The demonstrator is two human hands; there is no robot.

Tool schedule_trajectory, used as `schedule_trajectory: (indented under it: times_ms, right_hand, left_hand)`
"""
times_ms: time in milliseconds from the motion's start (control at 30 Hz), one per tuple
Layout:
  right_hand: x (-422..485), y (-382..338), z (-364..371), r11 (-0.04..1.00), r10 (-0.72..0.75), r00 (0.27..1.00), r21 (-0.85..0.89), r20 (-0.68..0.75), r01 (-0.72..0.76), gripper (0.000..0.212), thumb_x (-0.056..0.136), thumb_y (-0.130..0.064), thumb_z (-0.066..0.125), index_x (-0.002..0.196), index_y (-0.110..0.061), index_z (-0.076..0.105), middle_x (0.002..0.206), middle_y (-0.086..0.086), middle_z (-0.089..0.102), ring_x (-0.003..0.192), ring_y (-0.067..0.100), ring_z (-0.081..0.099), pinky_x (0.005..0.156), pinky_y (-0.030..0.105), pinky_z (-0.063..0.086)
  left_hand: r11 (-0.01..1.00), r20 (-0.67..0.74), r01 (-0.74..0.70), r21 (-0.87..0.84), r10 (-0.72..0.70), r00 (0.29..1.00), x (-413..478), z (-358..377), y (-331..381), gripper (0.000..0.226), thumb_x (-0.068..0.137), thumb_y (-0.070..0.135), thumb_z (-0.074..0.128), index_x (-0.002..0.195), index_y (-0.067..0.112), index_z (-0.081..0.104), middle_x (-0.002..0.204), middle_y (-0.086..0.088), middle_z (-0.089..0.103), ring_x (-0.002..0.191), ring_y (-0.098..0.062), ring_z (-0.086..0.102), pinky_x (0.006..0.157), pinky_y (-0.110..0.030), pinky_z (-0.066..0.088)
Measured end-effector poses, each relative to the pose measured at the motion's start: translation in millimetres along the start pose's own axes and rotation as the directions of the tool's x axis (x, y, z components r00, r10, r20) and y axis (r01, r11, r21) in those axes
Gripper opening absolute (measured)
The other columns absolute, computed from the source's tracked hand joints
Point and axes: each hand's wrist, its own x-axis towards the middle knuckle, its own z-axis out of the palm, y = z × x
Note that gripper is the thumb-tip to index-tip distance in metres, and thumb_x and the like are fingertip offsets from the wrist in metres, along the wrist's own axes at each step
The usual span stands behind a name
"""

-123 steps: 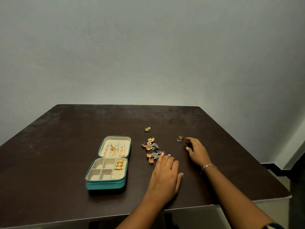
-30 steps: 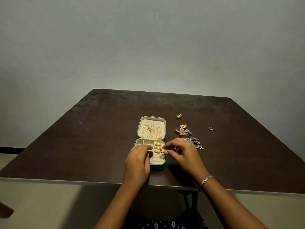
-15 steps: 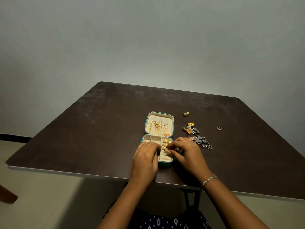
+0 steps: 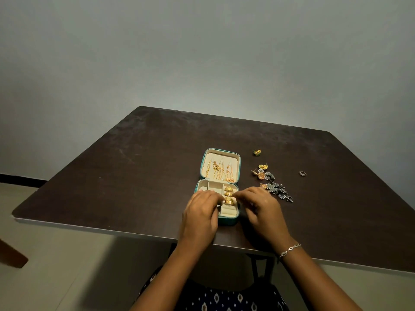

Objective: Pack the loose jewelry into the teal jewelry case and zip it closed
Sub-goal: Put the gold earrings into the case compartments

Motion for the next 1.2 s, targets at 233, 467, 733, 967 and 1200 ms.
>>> schedule_trajectory:
  times_ms: [233, 467, 733, 967, 1200]
  right_hand:
    - [-8, 0, 2, 0.997, -0.068, 0.998, -0.039, -0.016, 0.068, 0.041, 0.071, -0.013, 0.035, 0.089, -0.014, 0.071, 0.085, 0.004, 0.062, 0.082, 0.01, 0.047, 0.059, 0.015, 0.037]
    - [-9, 4, 3, 0.993, -0.109, 0.994, -0.056, -0.02, 0.107, 0.035, 0.064, 0.003, 0.053, 0.089, -0.013, 0.071, 0.086, 0.005, 0.062, 0.077, 0.021, 0.058, 0.055, 0.026, 0.046]
    - [3, 7, 8, 0.985, -0.024, 0.998, -0.168, 0.063, 0.034, 0.053, 0.068, 0.004, 0.057, 0.118, -0.013, 0.061, 0.106, 0.014, 0.059, 0.094, 0.031, 0.057, 0.057, 0.036, 0.05]
    - [10, 4, 6, 0.983, 0.016, 0.989, -0.184, 0.145, 0.011, 0.049, 0.083, -0.015, 0.057, 0.13, -0.025, 0.047, 0.13, 0.006, 0.044, 0.117, 0.025, 0.042, 0.083, 0.033, 0.04]
    - [5, 10, 7, 0.971, -0.031, 0.991, -0.232, 0.127, 0.06, 0.06, 0.069, -0.001, 0.068, 0.124, -0.022, 0.054, 0.116, 0.01, 0.053, 0.102, 0.028, 0.052, 0.061, 0.039, 0.051]
  left_hand:
    - [0.999, -0.003, -0.014, 0.031, 0.014, 1.0, 0, 1, -1, 0.032, 0.069, -0.009, 0.066, 0.093, 0.012, 0.067, 0.094, -0.003, 0.069, 0.093, -0.017, 0.063, 0.095, -0.028, 0.038]
    - [0.998, -0.019, -0.053, 0.045, 0.054, 0.998, -1, 3, -4, 0.032, 0.063, -0.01, 0.071, 0.086, 0.013, 0.07, 0.093, -0.003, 0.068, 0.091, -0.02, 0.062, 0.088, -0.03, 0.043]
    - [0.996, -0.061, -0.061, 0.059, 0.064, 0.996, 1, 4, -2, 0.04, 0.062, -0.012, 0.069, 0.096, 0.009, 0.068, 0.094, -0.004, 0.07, 0.094, -0.014, 0.061, 0.093, -0.037, 0.041]
    - [0.994, -0.063, -0.071, 0.085, 0.077, 0.995, 0, 6, -2, 0.04, 0.063, -0.006, 0.06, 0.1, 0.009, 0.068, 0.097, -0.005, 0.071, 0.094, -0.017, 0.066, 0.097, -0.045, 0.037]
    - [0.992, -0.061, -0.08, 0.099, 0.086, 0.994, 0, 6, -2, 0.042, 0.06, -0.007, 0.063, 0.099, 0.01, 0.068, 0.097, -0.005, 0.071, 0.094, -0.015, 0.064, 0.095, -0.049, 0.04]
